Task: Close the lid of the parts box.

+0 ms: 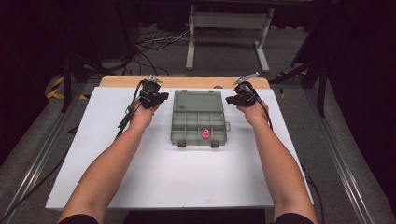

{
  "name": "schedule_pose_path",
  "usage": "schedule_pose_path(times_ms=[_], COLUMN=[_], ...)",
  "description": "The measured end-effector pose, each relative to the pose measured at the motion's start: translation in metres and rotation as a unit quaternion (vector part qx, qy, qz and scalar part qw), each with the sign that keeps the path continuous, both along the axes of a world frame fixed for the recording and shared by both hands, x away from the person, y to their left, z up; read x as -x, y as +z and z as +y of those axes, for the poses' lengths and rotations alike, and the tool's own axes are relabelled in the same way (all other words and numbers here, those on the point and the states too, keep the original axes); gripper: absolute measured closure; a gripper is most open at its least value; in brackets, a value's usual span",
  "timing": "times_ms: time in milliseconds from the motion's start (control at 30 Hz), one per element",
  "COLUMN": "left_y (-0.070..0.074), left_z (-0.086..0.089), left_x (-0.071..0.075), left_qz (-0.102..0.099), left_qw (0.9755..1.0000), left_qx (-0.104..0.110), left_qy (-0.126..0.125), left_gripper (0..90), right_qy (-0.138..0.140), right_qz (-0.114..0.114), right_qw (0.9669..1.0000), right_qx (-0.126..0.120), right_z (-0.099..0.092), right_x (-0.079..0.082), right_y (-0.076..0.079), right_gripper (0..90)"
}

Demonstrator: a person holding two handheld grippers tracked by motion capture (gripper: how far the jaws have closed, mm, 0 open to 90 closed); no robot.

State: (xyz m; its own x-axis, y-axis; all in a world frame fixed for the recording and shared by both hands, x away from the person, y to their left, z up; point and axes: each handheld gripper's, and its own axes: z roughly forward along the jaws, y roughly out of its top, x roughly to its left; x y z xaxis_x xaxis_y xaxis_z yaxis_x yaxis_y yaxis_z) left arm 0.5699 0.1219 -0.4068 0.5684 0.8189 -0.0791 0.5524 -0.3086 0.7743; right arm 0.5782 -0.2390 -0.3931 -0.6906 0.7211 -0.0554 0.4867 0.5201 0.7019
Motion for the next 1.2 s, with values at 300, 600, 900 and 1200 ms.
schedule_pose_path(times_ms=[300, 600, 900, 1200], left_y=[-0.012, -0.023, -0.033, -0.038], left_z=[-0.007, -0.011, -0.013, -0.015], left_x=[-0.003, -0.006, -0.01, -0.012], left_qz=[0.007, 0.024, 0.054, 0.061], left_qw=[0.9997, 0.9989, 0.9979, 0.9973], left_qx=[-0.021, -0.031, -0.023, -0.031], left_qy=[-0.014, -0.025, -0.027, -0.028], left_gripper=[89.9, 88.6, 88.6, 89.4], right_qy=[-0.019, -0.023, -0.025, -0.019], right_qz=[0.029, 0.05, 0.063, 0.072], right_qw=[0.9993, 0.9982, 0.9972, 0.9967], right_qx=[0.012, 0.024, 0.032, 0.033], right_z=[0.004, 0.005, 0.005, 0.007], right_x=[-0.004, -0.007, -0.007, -0.01], right_y=[-0.013, -0.023, -0.03, -0.039], right_gripper=[90.0, 90.0, 90.0, 90.0])
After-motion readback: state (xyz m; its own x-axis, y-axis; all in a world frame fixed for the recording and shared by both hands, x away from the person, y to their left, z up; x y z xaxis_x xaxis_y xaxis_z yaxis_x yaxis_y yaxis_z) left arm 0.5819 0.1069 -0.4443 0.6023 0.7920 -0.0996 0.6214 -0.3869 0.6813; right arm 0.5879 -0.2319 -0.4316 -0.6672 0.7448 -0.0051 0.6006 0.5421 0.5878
